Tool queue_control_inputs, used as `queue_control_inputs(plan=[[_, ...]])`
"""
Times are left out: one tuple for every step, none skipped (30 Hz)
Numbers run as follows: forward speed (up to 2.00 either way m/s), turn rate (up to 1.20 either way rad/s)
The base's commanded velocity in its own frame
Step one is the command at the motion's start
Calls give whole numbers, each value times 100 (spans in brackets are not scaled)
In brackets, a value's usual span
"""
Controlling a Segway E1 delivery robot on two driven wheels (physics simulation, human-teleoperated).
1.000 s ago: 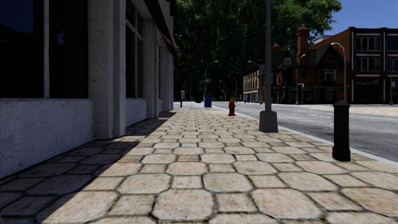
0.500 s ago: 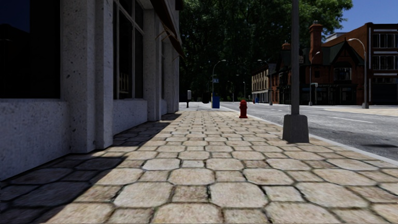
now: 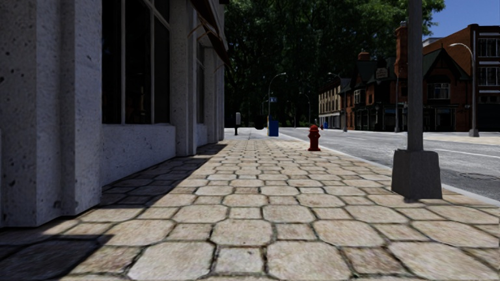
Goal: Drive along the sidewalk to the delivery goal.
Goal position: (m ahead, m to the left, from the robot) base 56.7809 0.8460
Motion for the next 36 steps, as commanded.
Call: queue_control_inputs(plan=[[200,0],[200,0],[200,0],[200,0],[200,0],[200,0],[200,0],[200,0],[200,0],[200,0],[200,0],[200,0],[200,0],[200,0],[200,0],[200,0],[200,0],[200,0],[200,0],[200,0],[200,0],[200,0],[200,0],[200,0],[200,0],[200,0],[200,0],[200,0],[200,0],[200,0],[200,0],[200,0],[200,0],[200,0],[200,0],[200,0]])
